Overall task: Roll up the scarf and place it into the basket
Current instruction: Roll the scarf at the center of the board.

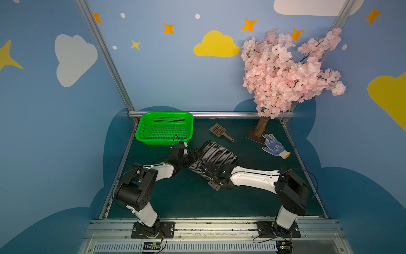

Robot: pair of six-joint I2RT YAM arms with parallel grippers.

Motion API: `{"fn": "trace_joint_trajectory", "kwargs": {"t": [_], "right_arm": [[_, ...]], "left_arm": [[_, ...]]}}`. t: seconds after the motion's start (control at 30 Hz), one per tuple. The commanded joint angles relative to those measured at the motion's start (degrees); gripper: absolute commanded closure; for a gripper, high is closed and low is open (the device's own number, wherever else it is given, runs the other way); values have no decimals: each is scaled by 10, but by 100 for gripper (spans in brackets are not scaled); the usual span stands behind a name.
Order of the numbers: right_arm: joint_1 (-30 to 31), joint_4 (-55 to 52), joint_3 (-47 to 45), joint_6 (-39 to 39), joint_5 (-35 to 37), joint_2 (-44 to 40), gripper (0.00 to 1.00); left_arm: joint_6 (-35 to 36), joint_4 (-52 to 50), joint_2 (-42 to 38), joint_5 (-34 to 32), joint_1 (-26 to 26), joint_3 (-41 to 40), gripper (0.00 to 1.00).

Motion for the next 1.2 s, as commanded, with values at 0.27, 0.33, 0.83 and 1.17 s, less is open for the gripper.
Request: {"fn": "trace_joint_trajectory", "kwargs": {"t": [0.27,0.33,0.83,1.17], "right_arm": [[-157,100,-44,58,-496,-60,75],[-183,129,-62,80,-544,-46,75],[-283,388,-239,251,-610,16,74],[-287,416,-229,282,-623,75,72]], "left_arm": [[58,-178,-238,-89,15,-9,0],[72,-199,-265,-87,14,-5,0],[134,-112,-186,-9,-37,28,0],[113,-27,-33,11,-69,78,0]]}}
